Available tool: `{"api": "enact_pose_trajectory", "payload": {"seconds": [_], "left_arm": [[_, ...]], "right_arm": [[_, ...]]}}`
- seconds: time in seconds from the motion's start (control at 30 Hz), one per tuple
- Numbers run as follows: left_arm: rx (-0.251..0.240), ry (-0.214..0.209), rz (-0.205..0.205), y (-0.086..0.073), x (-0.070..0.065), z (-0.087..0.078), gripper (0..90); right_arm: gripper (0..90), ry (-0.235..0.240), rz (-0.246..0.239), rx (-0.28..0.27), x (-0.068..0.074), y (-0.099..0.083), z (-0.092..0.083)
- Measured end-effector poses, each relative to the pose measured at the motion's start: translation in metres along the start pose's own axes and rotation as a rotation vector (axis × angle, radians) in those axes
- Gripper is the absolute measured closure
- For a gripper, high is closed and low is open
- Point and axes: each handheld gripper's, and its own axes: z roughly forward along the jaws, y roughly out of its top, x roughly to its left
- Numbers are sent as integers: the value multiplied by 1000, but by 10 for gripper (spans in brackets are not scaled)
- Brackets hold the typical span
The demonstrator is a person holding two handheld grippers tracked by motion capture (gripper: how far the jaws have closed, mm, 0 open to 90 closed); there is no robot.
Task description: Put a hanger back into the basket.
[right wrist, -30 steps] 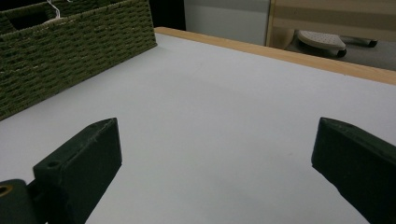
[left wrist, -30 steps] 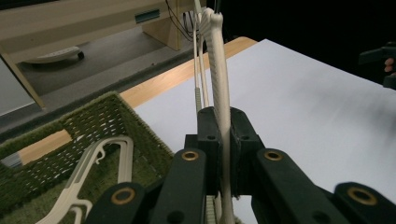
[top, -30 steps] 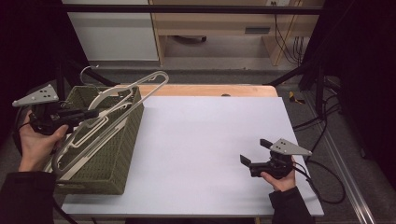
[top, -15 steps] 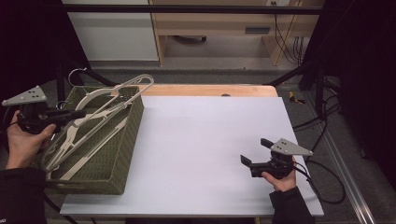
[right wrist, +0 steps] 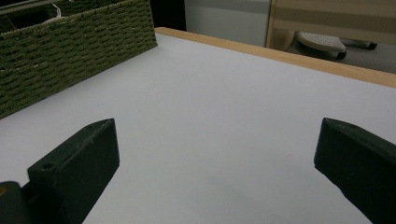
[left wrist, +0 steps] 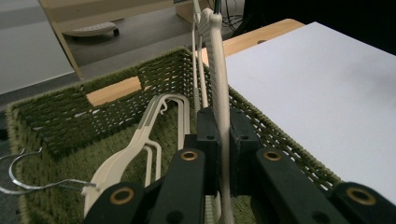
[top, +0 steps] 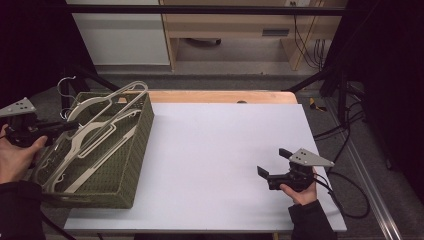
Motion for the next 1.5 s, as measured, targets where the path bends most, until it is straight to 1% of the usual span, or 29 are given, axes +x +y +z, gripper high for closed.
{"api": "enact_pose_trajectory", "payload": {"seconds": [0.03, 0.17, 0.27, 0.37, 0.43, 0.63, 0.7, 0.83, 0.9, 1.0, 1.13, 1.17, 1.2, 1.23, 1.3, 1.33, 1.37, 1.4, 1.43, 1.5], "left_arm": [[-1, 3, -8, -2, 2, -1, 849], [8, 6, -14, -8, 6, -1, 849], [13, -4, -14, -9, 4, 3, 847], [49, 3, 1, -11, 2, 10, 849], [64, 8, -3, -12, 2, 13, 849], [81, 1, -35, -25, 2, 25, 848], [88, 2, -52, -30, 2, 29, 847], [88, -4, -84, -43, 1, 36, 849], [99, -4, -94, -49, 1, 40, 848], [112, -5, -123, -59, 3, 46, 846], [137, -7, -146, -67, 5, 53, 842], [135, -17, -162, -68, 6, 54, 840], [133, -17, -176, -69, 7, 54, 836], [137, -10, -180, -69, 8, 53, 835], [167, 13, -205, -70, 10, 54, 831], [177, 31, -216, -71, 11, 55, 832], [176, 52, -230, -72, 12, 55, 829], [181, 72, -232, -73, 14, 54, 821], [187, 100, -239, -74, 15, 54, 804], [203, 136, -247, -74, 17, 52, 754]], "right_arm": [[9, 0, 1, 1, 0, 0, 0], [9, -1, 1, 1, 0, 0, 0], [9, 0, -2, 4, 0, 0, 0], [9, 1, 3, 4, 0, 0, 0], [9, 1, 2, 4, 0, 0, 0], [9, 2, 4, 6, 0, 0, 1], [9, 6, -7, 10, 0, 0, 1], [8, 2, 3, 8, 1, 0, 1], [8, 5, -1, 10, 1, -1, 1], [8, 3, 3, 8, 1, -1, 2], [8, 1, 2, 10, 1, -1, 2], [8, 1, 1, 10, 1, -1, 2], [8, 0, 1, 10, 1, -1, 2], [8, 0, 3, 11, 1, -1, 2], [8, 1, 3, 12, 1, -1, 2], [9, 1, 3, 11, 1, -1, 2], [9, 2, 3, 11, 1, -1, 2], [8, 2, 0, 9, 1, -1, 2], [8, 1, 1, 10, 1, -1, 2], [9, 1, 2, 13, 2, -1, 3]]}}
